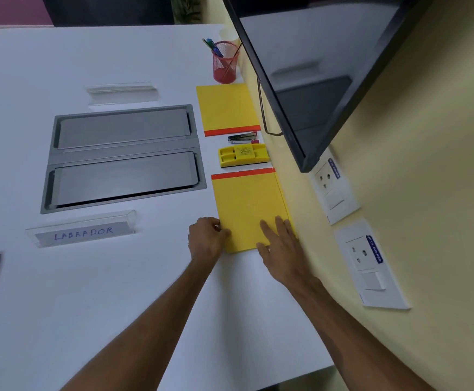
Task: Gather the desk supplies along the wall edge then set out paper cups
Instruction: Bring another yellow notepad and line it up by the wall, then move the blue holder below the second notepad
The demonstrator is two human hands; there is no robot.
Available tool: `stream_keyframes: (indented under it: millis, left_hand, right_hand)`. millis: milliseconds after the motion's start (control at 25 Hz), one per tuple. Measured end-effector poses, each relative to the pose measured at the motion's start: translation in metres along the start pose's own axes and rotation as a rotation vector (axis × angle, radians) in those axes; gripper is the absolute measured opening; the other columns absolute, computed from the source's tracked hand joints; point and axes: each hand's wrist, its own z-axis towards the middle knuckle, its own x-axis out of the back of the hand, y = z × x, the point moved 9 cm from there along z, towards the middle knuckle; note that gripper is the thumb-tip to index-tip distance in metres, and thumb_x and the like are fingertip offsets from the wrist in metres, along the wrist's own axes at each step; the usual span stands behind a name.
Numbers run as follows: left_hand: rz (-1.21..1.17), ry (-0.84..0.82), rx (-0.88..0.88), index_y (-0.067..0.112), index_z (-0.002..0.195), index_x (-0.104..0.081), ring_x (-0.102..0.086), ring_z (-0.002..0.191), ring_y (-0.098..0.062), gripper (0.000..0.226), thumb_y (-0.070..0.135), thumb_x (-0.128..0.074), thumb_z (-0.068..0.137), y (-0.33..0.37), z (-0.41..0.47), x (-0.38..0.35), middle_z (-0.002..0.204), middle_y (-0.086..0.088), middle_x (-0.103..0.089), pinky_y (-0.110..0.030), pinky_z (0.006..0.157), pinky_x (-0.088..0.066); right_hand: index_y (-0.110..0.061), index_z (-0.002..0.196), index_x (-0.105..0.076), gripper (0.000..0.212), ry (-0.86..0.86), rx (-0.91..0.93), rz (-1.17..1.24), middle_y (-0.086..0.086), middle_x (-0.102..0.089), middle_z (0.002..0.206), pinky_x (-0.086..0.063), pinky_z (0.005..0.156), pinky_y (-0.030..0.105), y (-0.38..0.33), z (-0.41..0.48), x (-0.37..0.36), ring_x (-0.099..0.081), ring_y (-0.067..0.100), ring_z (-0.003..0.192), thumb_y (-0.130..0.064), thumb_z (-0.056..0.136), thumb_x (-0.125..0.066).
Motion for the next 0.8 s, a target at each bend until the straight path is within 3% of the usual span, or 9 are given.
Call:
stream_keyframes:
  millis: [80, 160, 240, 360, 480, 560, 640, 680, 800]
  left_hand:
    - [0.110, -0.037, -0.069, 0.002, 0.078, -0.068, -0.055, 0.069, -0.025, 0.007, 0.005, -0.065, 0.083, 0.008, 0.000, -0.005, 0.077, -0.012, -0.064, -0.028, 0.063, -0.043]
    - [0.189, -0.084, -0.108, 0.006, 0.061, -0.047, -0.040, 0.058, -0.022, 0.022, -0.005, -0.054, 0.078, 0.011, -0.001, -0.011, 0.064, -0.011, -0.049, -0.028, 0.052, -0.030]
    - [0.237, -0.118, -0.142, 0.011, 0.056, -0.035, -0.030, 0.052, -0.017, 0.031, -0.007, -0.051, 0.076, 0.017, -0.002, -0.012, 0.058, -0.004, -0.037, -0.027, 0.047, -0.024]
    - [0.229, -0.212, -0.142, 0.010, 0.058, -0.035, -0.029, 0.055, -0.017, 0.028, -0.007, -0.049, 0.074, 0.016, 0.001, -0.014, 0.060, -0.003, -0.036, -0.027, 0.050, -0.023]
    - [0.184, -0.256, -0.118, 0.001, 0.073, -0.059, -0.050, 0.073, -0.024, 0.011, -0.002, -0.051, 0.081, 0.010, -0.001, -0.008, 0.078, -0.011, -0.058, -0.028, 0.060, -0.039]
    - [0.199, -0.220, -0.149, 0.011, 0.095, -0.068, -0.060, 0.096, -0.027, 0.013, 0.010, -0.057, 0.089, 0.010, -0.009, 0.004, 0.104, -0.013, -0.065, -0.032, 0.081, -0.048]
    - [0.294, -0.165, -0.211, 0.011, 0.131, -0.059, -0.058, 0.116, -0.029, 0.038, 0.022, -0.057, 0.094, 0.008, -0.023, 0.020, 0.130, -0.012, -0.058, -0.039, 0.095, -0.048]
    - [0.337, -0.135, -0.233, 0.010, 0.139, -0.053, -0.055, 0.122, -0.029, 0.046, 0.026, -0.056, 0.096, 0.006, -0.031, 0.031, 0.137, -0.012, -0.053, -0.040, 0.097, -0.047]
    - [0.401, -0.064, -0.275, 0.014, 0.143, -0.048, -0.051, 0.127, -0.025, 0.049, 0.031, -0.054, 0.098, -0.013, -0.061, 0.072, 0.144, -0.006, -0.047, -0.039, 0.099, -0.045]
  right_hand:
    - [-0.024, 0.156, -0.026, 0.058, 0.000, -0.003, -0.051, 0.014, -0.016, 0.164, -0.026, 0.120, 0.044, 0.002, 0.001, -0.001, -0.008, 0.033, 0.153, -0.041, 0.103, -0.043]
    - [-0.023, 0.156, -0.026, 0.058, 0.008, -0.001, -0.091, 0.016, -0.017, 0.163, -0.020, 0.122, 0.044, 0.003, 0.001, 0.000, -0.009, 0.035, 0.152, -0.041, 0.103, -0.039]
    - [-0.022, 0.156, -0.026, 0.057, 0.012, 0.008, -0.115, 0.017, -0.017, 0.163, -0.017, 0.123, 0.045, 0.003, 0.001, 0.001, -0.010, 0.036, 0.152, -0.041, 0.104, -0.038]
    - [-0.020, 0.156, -0.026, 0.057, 0.009, 0.016, -0.110, 0.019, -0.018, 0.162, -0.018, 0.123, 0.046, 0.004, 0.001, 0.000, -0.011, 0.038, 0.152, -0.039, 0.104, -0.039]
    - [-0.020, 0.157, -0.024, 0.059, -0.009, 0.011, -0.117, 0.019, -0.016, 0.163, -0.019, 0.123, 0.046, 0.003, 0.001, 0.000, -0.010, 0.038, 0.152, -0.039, 0.103, -0.040]
    - [-0.021, 0.157, -0.020, 0.062, -0.020, -0.011, -0.098, 0.018, -0.011, 0.164, -0.022, 0.122, 0.046, 0.001, -0.002, 0.003, -0.010, 0.036, 0.152, -0.040, 0.102, -0.043]
    - [-0.019, 0.158, -0.018, 0.066, 0.005, -0.023, -0.067, 0.018, -0.008, 0.164, -0.027, 0.120, 0.044, -0.007, -0.007, 0.010, -0.014, 0.034, 0.152, -0.039, 0.101, -0.046]
    - [-0.018, 0.158, -0.018, 0.066, 0.017, -0.010, -0.051, 0.018, -0.009, 0.164, -0.027, 0.119, 0.044, -0.015, -0.011, 0.013, -0.016, 0.034, 0.151, -0.037, 0.101, -0.047]
    - [-0.017, 0.157, -0.022, 0.064, 0.001, 0.086, -0.007, 0.018, -0.013, 0.163, -0.024, 0.119, 0.043, -0.051, -0.026, 0.013, -0.018, 0.034, 0.150, -0.034, 0.101, -0.049]
